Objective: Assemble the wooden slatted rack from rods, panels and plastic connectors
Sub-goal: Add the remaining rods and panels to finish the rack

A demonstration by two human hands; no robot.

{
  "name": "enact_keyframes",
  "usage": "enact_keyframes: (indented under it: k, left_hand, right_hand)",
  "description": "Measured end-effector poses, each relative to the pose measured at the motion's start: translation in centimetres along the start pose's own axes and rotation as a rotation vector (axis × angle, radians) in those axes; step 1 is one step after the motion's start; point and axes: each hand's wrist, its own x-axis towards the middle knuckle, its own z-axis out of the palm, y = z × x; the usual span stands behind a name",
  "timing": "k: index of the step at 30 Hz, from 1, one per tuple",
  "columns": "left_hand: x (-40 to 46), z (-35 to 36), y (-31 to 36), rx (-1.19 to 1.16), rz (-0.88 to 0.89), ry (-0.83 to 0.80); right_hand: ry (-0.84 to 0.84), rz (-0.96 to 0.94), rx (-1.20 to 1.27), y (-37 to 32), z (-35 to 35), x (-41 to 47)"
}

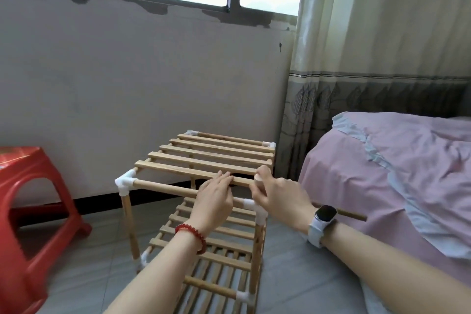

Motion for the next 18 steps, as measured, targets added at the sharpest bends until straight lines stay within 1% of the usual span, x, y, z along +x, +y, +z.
enact_keyframes:
  k: [1, 4, 6, 7, 8, 9, 10, 11, 13, 15, 16, 17, 18]
  left_hand:
    - [-0.1, -0.6, -0.9, -0.001, 0.01, 0.021]
    - [-0.6, -3.3, -4.5, 0.137, 0.016, 0.151]
    - [-0.8, -5.7, -7.6, 0.218, -0.09, 0.169]
    - [-0.9, -6.9, -9.2, 0.262, -0.179, 0.122]
    - [-1.1, -8.0, -10.6, 0.314, -0.265, 0.043]
    - [-1.4, -9.1, -12.0, 0.367, -0.332, -0.05]
    - [-1.7, -9.8, -13.1, 0.408, -0.36, -0.122]
    - [-2.0, -10.2, -13.8, 0.44, -0.354, -0.147]
    - [-3.0, -10.2, -13.9, 0.509, -0.28, -0.082]
    - [-4.3, -9.6, -13.1, 0.495, -0.215, 0.032]
    - [-5.1, -9.4, -12.7, 0.469, -0.181, 0.099]
    - [-5.9, -9.3, -12.5, 0.444, -0.15, 0.149]
    - [-6.5, -9.4, -12.4, 0.432, -0.118, 0.187]
  right_hand:
    - [0.012, -0.015, -0.003, 0.4, 0.0, 0.5]
    - [0.074, -0.053, 0.093, 0.3, -0.6, 2.0]
    - [0.098, -0.094, 0.1, -1.3, 0.1, 2.0]
    - [0.09, -0.118, 0.082, -2.2, 0.9, 1.8]
    - [0.086, -0.117, 0.091, -3.1, 1.6, 1.6]
    - [0.09, -0.097, 0.129, -4.0, 2.2, 1.8]
    - [0.083, -0.076, 0.182, -4.6, 2.6, 2.0]
    - [0.054, -0.052, 0.225, -5.0, 2.9, 2.2]
    - [0.053, -0.088, 0.25, -5.8, 3.4, 2.3]
    - [0.212, -0.205, 0.136, -6.0, 3.8, 2.1]
    - [0.27, -0.227, 0.11, -5.6, 3.9, 1.9]
    - [0.304, -0.221, 0.1, -5.2, 4.0, 1.8]
    - [0.274, -0.178, 0.127, -4.5, 4.1, 1.8]
